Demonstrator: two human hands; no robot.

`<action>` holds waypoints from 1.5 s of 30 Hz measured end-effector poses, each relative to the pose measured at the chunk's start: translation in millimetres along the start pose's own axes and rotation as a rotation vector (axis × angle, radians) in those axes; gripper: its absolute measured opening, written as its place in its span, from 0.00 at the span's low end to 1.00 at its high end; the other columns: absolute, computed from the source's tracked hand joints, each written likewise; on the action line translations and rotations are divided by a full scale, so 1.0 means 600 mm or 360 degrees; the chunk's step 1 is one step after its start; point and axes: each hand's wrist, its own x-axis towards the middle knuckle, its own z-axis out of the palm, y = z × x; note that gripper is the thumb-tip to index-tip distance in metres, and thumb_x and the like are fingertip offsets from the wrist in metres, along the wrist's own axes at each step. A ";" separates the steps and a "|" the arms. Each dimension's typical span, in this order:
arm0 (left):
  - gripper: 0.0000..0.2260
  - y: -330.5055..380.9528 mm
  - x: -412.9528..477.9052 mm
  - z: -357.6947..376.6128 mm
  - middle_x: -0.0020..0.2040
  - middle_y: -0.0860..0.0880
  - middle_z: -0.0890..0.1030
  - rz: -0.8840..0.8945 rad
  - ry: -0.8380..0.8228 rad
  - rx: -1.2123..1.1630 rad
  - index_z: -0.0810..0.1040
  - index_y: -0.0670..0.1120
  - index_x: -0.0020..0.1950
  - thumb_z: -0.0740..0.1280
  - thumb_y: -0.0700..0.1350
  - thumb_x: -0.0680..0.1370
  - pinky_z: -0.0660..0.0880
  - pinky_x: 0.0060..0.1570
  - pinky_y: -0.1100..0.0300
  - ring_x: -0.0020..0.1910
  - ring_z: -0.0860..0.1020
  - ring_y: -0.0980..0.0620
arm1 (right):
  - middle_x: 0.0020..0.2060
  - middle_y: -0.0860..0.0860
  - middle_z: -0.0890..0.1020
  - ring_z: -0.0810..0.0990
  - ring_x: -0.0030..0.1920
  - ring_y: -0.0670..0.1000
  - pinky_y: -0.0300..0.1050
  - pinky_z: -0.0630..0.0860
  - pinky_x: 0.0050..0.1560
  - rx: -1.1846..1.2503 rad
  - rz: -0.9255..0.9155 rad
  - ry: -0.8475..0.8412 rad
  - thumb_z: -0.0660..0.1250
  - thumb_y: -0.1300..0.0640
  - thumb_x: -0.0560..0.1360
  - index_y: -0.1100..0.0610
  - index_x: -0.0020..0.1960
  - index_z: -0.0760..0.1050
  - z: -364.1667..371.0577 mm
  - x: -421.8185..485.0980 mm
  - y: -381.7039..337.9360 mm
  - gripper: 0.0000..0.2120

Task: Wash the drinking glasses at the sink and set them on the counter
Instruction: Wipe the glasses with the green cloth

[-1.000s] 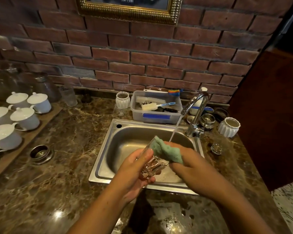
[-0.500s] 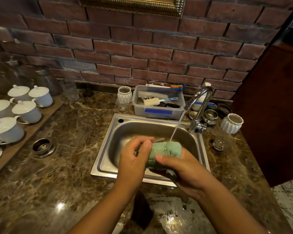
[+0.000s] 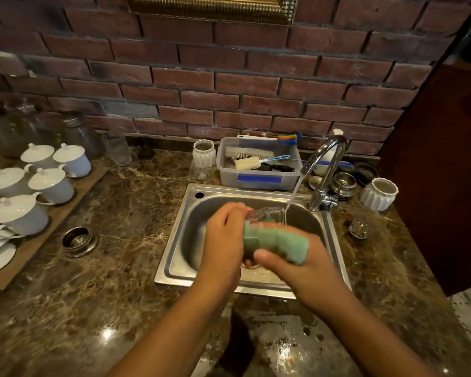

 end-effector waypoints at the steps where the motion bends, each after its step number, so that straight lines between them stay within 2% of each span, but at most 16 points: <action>1: 0.10 0.000 -0.002 -0.003 0.37 0.50 0.79 0.0396 -0.0004 0.0241 0.79 0.49 0.43 0.61 0.50 0.79 0.72 0.27 0.62 0.33 0.78 0.57 | 0.46 0.55 0.87 0.84 0.46 0.50 0.45 0.80 0.48 0.0359 0.0184 0.0107 0.73 0.61 0.74 0.53 0.54 0.84 0.006 0.001 0.001 0.10; 3: 0.11 0.000 0.002 -0.020 0.41 0.52 0.79 0.1100 -0.0097 0.0688 0.80 0.46 0.47 0.60 0.49 0.80 0.73 0.39 0.67 0.41 0.78 0.57 | 0.54 0.63 0.85 0.84 0.52 0.59 0.52 0.82 0.52 0.1272 0.0608 0.0153 0.75 0.58 0.71 0.59 0.59 0.81 0.012 0.002 0.000 0.17; 5: 0.13 0.003 0.008 -0.030 0.44 0.52 0.79 0.1369 -0.0228 0.0928 0.79 0.44 0.50 0.59 0.49 0.80 0.71 0.44 0.71 0.46 0.77 0.58 | 0.59 0.63 0.83 0.84 0.58 0.61 0.55 0.83 0.55 0.1651 0.0696 0.0099 0.76 0.58 0.69 0.61 0.63 0.79 0.008 -0.002 -0.001 0.23; 8: 0.13 0.019 -0.003 -0.020 0.45 0.57 0.79 0.1010 -0.0270 0.0711 0.79 0.50 0.51 0.57 0.52 0.80 0.74 0.41 0.66 0.46 0.78 0.57 | 0.54 0.59 0.86 0.85 0.55 0.61 0.58 0.83 0.54 0.1069 0.0443 0.0100 0.75 0.55 0.71 0.57 0.57 0.83 -0.001 0.000 -0.007 0.16; 10: 0.12 0.031 -0.014 -0.003 0.44 0.57 0.80 0.0572 -0.0219 0.0469 0.80 0.55 0.48 0.57 0.53 0.80 0.74 0.31 0.63 0.40 0.79 0.57 | 0.45 0.49 0.87 0.86 0.45 0.50 0.46 0.83 0.44 0.0303 0.0105 0.0149 0.74 0.52 0.73 0.54 0.54 0.84 -0.014 -0.001 -0.018 0.11; 14: 0.12 0.076 -0.020 0.002 0.36 0.48 0.83 -0.0430 -0.0317 -0.0165 0.81 0.49 0.45 0.64 0.53 0.82 0.67 0.18 0.64 0.28 0.80 0.54 | 0.53 0.44 0.86 0.83 0.56 0.44 0.45 0.80 0.55 -0.0723 -0.0546 -0.0037 0.71 0.53 0.78 0.54 0.60 0.83 -0.031 -0.015 -0.029 0.12; 16: 0.12 0.089 -0.026 0.006 0.32 0.48 0.83 -0.0492 -0.0352 -0.0187 0.81 0.47 0.42 0.65 0.51 0.81 0.66 0.17 0.66 0.25 0.79 0.54 | 0.55 0.45 0.85 0.83 0.58 0.44 0.47 0.80 0.56 -0.0787 -0.0653 -0.0032 0.72 0.53 0.78 0.55 0.60 0.83 -0.031 -0.022 -0.035 0.12; 20: 0.14 0.084 -0.039 0.021 0.35 0.52 0.81 0.0531 -0.0201 0.0311 0.82 0.44 0.41 0.61 0.44 0.82 0.71 0.26 0.67 0.32 0.79 0.58 | 0.49 0.46 0.88 0.86 0.50 0.43 0.37 0.81 0.48 0.0199 -0.0204 0.0159 0.74 0.60 0.74 0.53 0.56 0.85 -0.011 -0.028 -0.046 0.11; 23: 0.14 0.078 -0.034 0.005 0.41 0.48 0.81 0.1560 -0.0261 0.0950 0.82 0.41 0.46 0.60 0.45 0.81 0.74 0.39 0.61 0.41 0.79 0.52 | 0.52 0.59 0.86 0.86 0.52 0.54 0.48 0.84 0.51 0.1517 0.0414 0.0054 0.78 0.58 0.67 0.58 0.55 0.85 -0.009 -0.031 -0.048 0.17; 25: 0.14 0.078 -0.033 -0.001 0.42 0.46 0.81 0.1776 -0.0389 0.1119 0.83 0.40 0.47 0.60 0.45 0.80 0.74 0.42 0.60 0.42 0.78 0.51 | 0.56 0.63 0.84 0.84 0.57 0.59 0.55 0.82 0.58 0.1706 0.0491 -0.0038 0.79 0.58 0.67 0.61 0.59 0.82 -0.019 -0.036 -0.053 0.21; 28: 0.13 0.081 -0.040 0.008 0.43 0.50 0.80 0.1422 -0.0359 0.0824 0.81 0.43 0.48 0.59 0.46 0.80 0.74 0.42 0.62 0.43 0.78 0.54 | 0.53 0.58 0.86 0.85 0.54 0.55 0.47 0.83 0.54 0.1145 0.0312 0.0027 0.74 0.57 0.70 0.58 0.57 0.83 -0.026 -0.033 -0.064 0.16; 31: 0.12 0.092 -0.050 0.025 0.41 0.54 0.82 0.0527 -0.0289 0.0233 0.81 0.49 0.44 0.60 0.48 0.82 0.75 0.34 0.61 0.41 0.80 0.55 | 0.48 0.45 0.87 0.86 0.50 0.44 0.36 0.81 0.47 0.0043 -0.0253 0.0176 0.72 0.55 0.76 0.52 0.56 0.84 -0.024 -0.032 -0.070 0.09; 36: 0.12 0.122 -0.053 0.012 0.38 0.48 0.85 -0.0254 -0.0502 -0.0253 0.86 0.50 0.44 0.66 0.53 0.79 0.70 0.23 0.64 0.29 0.80 0.53 | 0.59 0.43 0.83 0.79 0.64 0.42 0.53 0.77 0.63 -0.0912 -0.0870 0.0133 0.71 0.52 0.78 0.50 0.64 0.79 -0.030 -0.033 -0.065 0.15; 39: 0.11 0.120 -0.055 0.021 0.36 0.49 0.83 0.0092 -0.0397 -0.0221 0.84 0.45 0.43 0.65 0.48 0.79 0.74 0.27 0.61 0.31 0.81 0.54 | 0.58 0.42 0.84 0.81 0.62 0.43 0.48 0.79 0.61 -0.0659 -0.0830 0.0219 0.72 0.54 0.77 0.51 0.62 0.81 -0.023 -0.030 -0.072 0.14; 42: 0.12 0.113 -0.056 0.025 0.40 0.51 0.83 0.0838 -0.0298 0.0112 0.82 0.42 0.46 0.61 0.45 0.80 0.78 0.35 0.63 0.39 0.82 0.56 | 0.52 0.46 0.88 0.86 0.54 0.47 0.39 0.81 0.52 0.0131 -0.0449 0.0320 0.75 0.55 0.73 0.49 0.57 0.84 0.002 -0.037 -0.086 0.13; 45: 0.13 0.106 -0.043 0.011 0.42 0.49 0.82 0.1488 -0.0348 0.0584 0.82 0.41 0.48 0.60 0.44 0.80 0.76 0.38 0.59 0.41 0.80 0.53 | 0.51 0.59 0.87 0.86 0.53 0.56 0.46 0.83 0.51 0.1105 0.0120 0.0305 0.83 0.48 0.62 0.56 0.54 0.85 0.009 -0.037 -0.089 0.23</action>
